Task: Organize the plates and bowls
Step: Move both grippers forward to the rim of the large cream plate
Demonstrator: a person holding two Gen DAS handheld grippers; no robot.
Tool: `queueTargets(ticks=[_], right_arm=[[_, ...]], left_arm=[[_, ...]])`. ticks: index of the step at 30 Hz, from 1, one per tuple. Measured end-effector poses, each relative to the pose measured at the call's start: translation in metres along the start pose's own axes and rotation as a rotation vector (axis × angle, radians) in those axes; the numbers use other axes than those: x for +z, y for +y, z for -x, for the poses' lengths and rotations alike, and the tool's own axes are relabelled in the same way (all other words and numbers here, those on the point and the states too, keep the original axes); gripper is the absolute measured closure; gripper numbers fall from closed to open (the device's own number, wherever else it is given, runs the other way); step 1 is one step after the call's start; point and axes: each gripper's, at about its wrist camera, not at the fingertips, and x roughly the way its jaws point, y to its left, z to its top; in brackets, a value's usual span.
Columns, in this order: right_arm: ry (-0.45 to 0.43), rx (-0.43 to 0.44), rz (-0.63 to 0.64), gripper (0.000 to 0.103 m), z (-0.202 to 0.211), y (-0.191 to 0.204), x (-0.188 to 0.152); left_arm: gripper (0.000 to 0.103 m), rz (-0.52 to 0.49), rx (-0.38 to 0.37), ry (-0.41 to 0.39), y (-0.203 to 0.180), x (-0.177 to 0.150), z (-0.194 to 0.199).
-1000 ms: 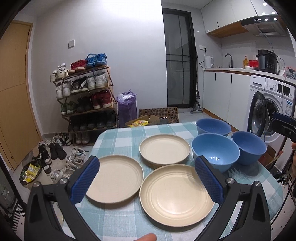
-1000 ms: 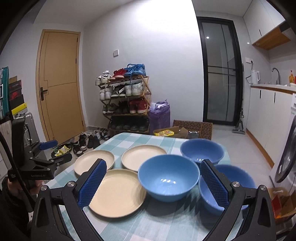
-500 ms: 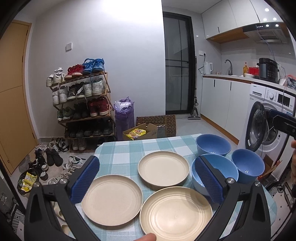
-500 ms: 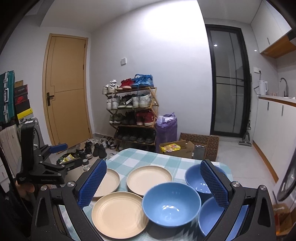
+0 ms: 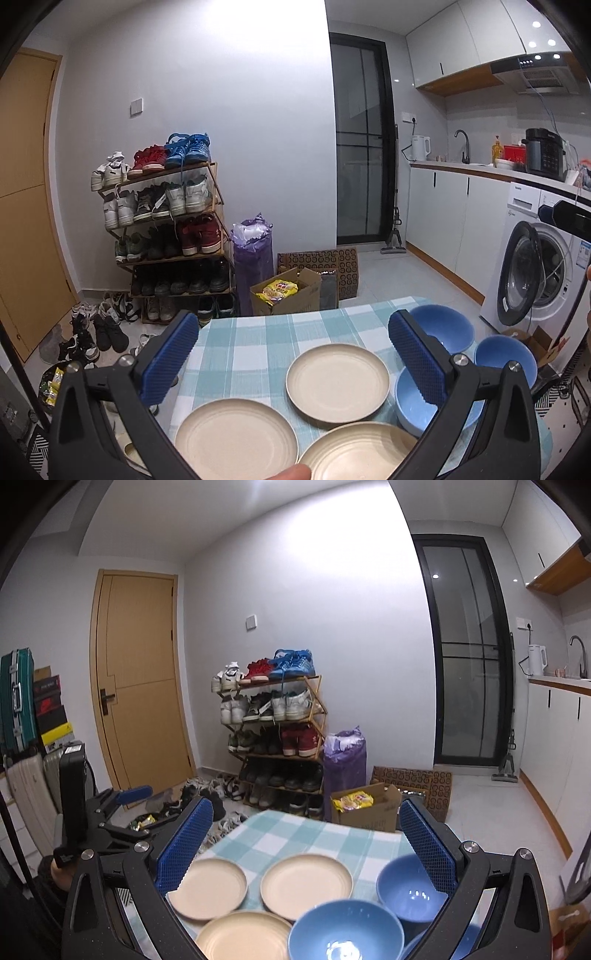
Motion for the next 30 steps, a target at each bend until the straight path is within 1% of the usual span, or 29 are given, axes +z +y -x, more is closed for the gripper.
queueTargets(ticks=[3,7,14,22,30], right_arm=[[0.020,0.010,-0.006,0.000,-0.015,-0.007,0.015],[0.067,0.011,0.004,0.000,-0.038,-0.014,0.021],[0.171,0.017,0.005,0.000,-0.083,-0.029,0.006],[0.275,0.005,-0.002,0.000,-0.128,-0.050,-0.015],[0.373,-0.003,0.009,0.000,-0.168,-0.061,-0.034]], left_arm=[[0.000,-0.001,-0.006,0.012,-0.002,0.006,-0.011],[0.000,-0.003,-0.008,0.038,-0.005,0.007,-0.028],[0.000,-0.006,-0.010,0.098,-0.012,0.000,-0.056],[0.000,0.019,-0.017,0.167,-0.007,-0.007,-0.091],[0.000,0.037,0.004,0.207,-0.001,-0.018,-0.119]])
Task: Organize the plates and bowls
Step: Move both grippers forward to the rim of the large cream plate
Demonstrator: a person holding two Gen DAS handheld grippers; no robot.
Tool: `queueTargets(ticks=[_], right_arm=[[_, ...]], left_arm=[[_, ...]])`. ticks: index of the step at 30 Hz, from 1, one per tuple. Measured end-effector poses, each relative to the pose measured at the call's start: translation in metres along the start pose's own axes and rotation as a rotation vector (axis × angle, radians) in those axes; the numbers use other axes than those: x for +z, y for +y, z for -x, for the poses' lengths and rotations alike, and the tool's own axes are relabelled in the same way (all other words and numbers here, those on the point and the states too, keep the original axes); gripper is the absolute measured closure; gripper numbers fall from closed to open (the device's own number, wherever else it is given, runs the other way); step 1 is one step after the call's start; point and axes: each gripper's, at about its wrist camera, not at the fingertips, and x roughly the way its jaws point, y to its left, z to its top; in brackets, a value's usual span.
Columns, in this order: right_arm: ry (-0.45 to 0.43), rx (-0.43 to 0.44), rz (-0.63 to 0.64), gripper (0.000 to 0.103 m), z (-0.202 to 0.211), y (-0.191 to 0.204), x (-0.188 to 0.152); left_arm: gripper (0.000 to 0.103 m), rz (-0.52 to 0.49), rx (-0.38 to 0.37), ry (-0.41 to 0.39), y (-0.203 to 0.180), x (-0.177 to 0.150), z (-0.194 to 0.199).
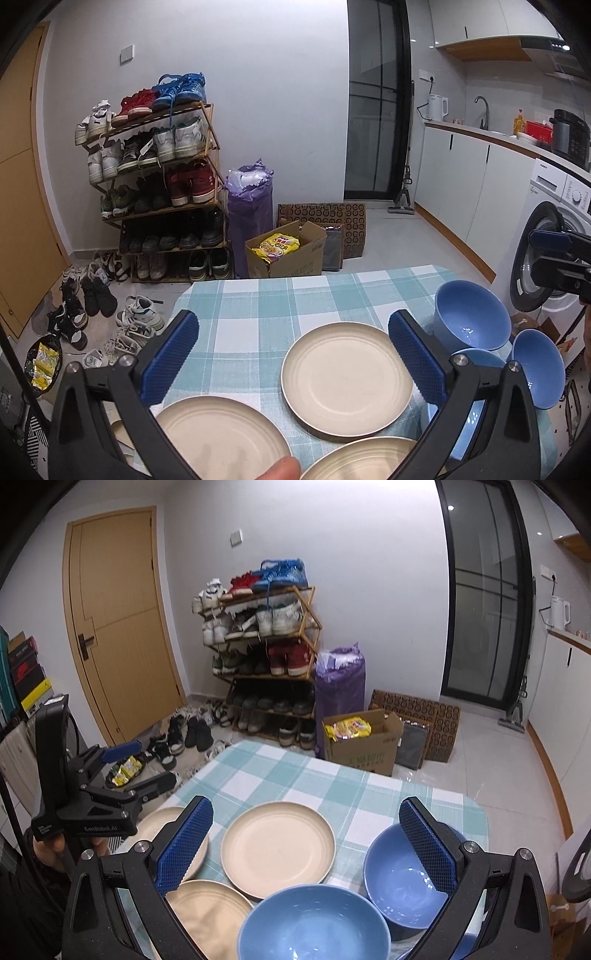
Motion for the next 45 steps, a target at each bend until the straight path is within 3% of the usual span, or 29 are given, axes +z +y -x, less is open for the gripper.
queueTargets(ticks=[17,45], right_arm=[[0.194,0.025,0.035,0.000,-0.093,0.001,-0.012],[0.410,0.070,0.026,0.002,-0.170,0.004,-0.033]], left_arm=[[0.000,-0.019,0.023,0.106,0.005,-0.025,-0.049],[0.000,0.010,-0.019,0.240,0.020,-0.051,-0.098]])
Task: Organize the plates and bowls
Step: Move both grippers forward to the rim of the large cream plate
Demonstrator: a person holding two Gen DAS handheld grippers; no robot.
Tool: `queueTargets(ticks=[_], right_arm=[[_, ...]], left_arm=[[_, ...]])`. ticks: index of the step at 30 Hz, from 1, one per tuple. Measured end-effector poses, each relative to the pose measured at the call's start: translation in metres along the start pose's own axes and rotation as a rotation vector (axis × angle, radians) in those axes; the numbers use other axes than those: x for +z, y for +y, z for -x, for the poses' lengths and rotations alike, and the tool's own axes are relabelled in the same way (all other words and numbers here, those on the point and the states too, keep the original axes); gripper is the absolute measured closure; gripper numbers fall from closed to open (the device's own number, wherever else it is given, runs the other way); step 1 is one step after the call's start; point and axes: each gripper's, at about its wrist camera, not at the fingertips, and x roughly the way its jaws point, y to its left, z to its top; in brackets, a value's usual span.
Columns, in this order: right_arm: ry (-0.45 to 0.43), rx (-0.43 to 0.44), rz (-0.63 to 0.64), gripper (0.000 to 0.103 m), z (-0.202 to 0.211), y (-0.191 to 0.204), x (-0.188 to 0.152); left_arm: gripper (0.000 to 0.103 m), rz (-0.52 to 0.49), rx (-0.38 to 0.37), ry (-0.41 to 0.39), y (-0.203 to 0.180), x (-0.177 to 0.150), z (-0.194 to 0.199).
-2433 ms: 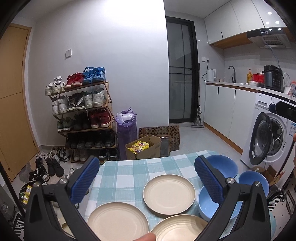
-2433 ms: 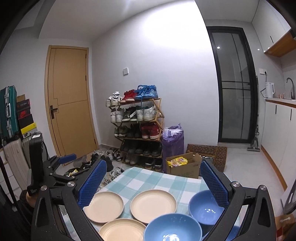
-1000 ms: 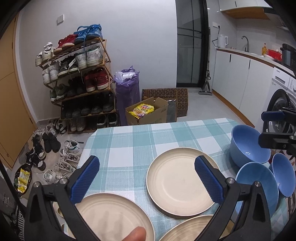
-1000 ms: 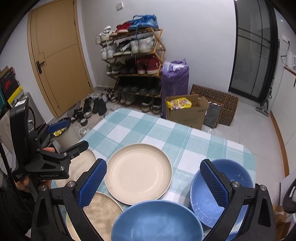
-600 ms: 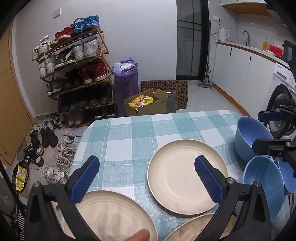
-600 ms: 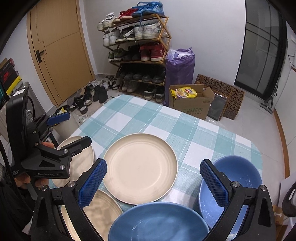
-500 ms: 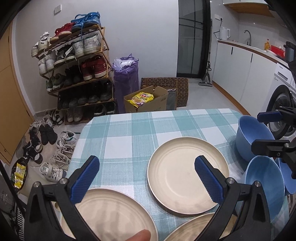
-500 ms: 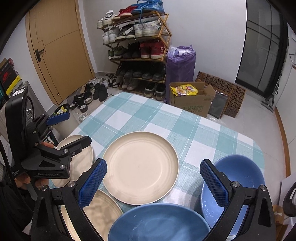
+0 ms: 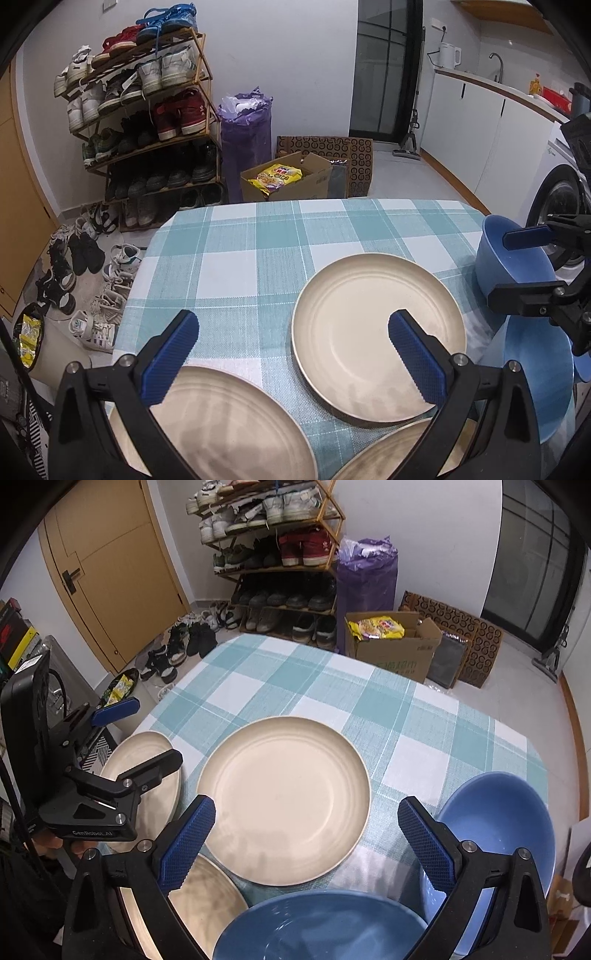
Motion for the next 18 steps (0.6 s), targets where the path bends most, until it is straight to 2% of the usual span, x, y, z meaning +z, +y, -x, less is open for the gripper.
queueTargets(ticks=[12,18], right_arm=[[0.158,-0.002,-0.038,0.005,-0.040,-0.008,0.005],[0.246,0.033,-0.079,0.006,-0.063,-0.017,0.005]], left_arm=[[0.000,0.021,-0.008,0.065,0.008,-0.007,-0.023],[0.001,0.008,-0.006,0.091,0.006,-0.012,-0.034]])
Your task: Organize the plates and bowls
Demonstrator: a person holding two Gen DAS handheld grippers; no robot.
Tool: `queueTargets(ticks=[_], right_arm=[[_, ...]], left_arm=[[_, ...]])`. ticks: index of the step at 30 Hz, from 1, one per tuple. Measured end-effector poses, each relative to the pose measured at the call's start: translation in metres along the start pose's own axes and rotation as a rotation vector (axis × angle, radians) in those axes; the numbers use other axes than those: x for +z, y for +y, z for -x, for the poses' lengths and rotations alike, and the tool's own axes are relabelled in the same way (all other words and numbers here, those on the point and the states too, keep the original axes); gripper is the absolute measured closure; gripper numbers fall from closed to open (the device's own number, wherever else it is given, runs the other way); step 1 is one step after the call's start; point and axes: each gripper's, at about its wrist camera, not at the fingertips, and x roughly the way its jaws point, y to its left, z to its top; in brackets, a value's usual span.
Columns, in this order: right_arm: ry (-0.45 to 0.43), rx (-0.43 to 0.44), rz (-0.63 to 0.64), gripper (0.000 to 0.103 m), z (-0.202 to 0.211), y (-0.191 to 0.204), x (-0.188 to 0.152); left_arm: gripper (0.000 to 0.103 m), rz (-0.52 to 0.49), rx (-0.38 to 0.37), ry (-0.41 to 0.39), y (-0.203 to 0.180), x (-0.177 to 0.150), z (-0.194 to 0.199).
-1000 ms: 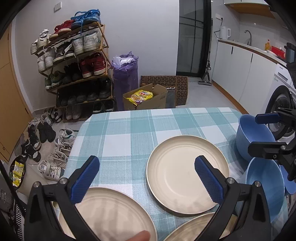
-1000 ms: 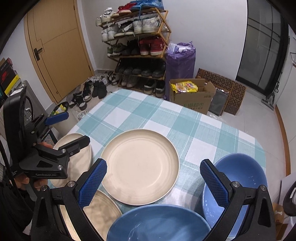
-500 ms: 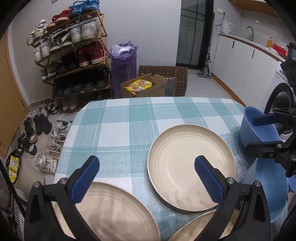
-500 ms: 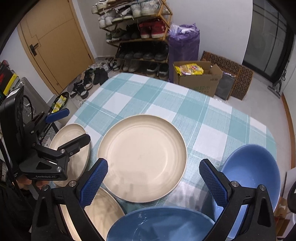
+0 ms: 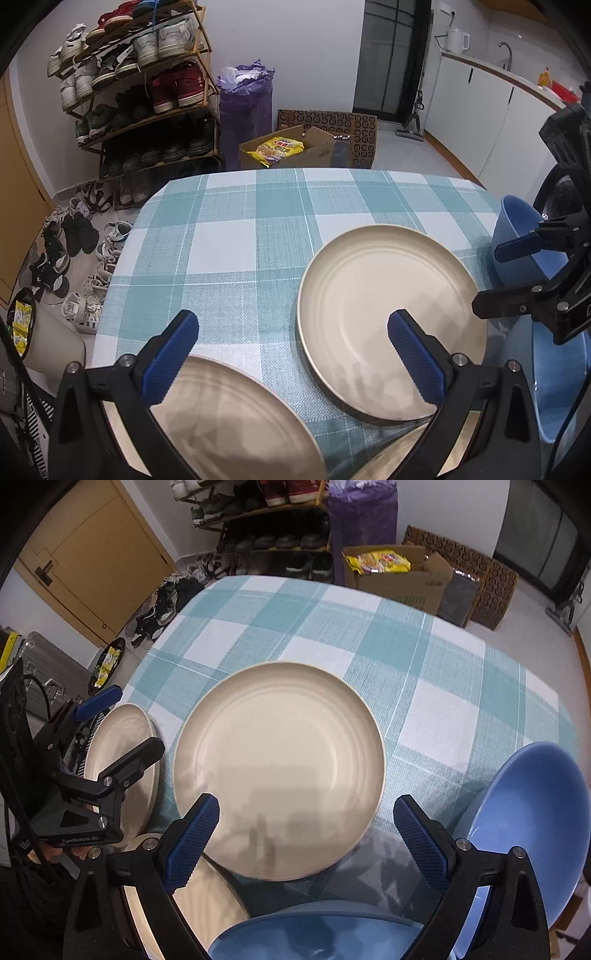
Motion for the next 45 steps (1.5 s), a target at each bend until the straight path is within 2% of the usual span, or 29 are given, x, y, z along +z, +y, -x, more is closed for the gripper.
queueTargets(ticks=[10,18,27,31,34,39,41,45], right_arm=[[0.088,-0.001,-0.023,0.006,-0.024,-0.008,0.003],[0.106,-0.028,-0.002,0.006,-0.030,-0.002,0.009],[0.136,-0.114,0.050,0.006,-0.044,0.001,0.018],[0.154,-0.167,0.076,0.021,-0.049,0.000,0.022],[0.158,-0.195,0.095,0.024,-0.051,0.002,0.023],[0.178,-0.247,0.123,0.031,-0.056,0.005,0.023],[0.174,-0.241,0.128,0.039,-0.056,0.006,0.024],[0.185,-0.243,0.131,0.040,-0.060,0.007,0.024]], left_arm=[[0.001,-0.011,0.002,0.040,-0.004,-0.003,-0.014],[0.001,-0.022,0.002,0.059,-0.006,-0.007,-0.021],[0.002,-0.020,0.004,0.069,-0.004,-0.007,-0.026],[0.002,-0.024,0.003,0.070,-0.004,-0.008,-0.028],[0.004,-0.025,0.001,0.068,-0.005,-0.008,-0.028],[0.018,-0.037,-0.006,0.078,-0.008,-0.009,-0.031],[0.020,-0.042,-0.010,0.081,-0.008,-0.010,-0.031],[0.027,-0.044,-0.015,0.087,-0.008,-0.011,-0.032]])
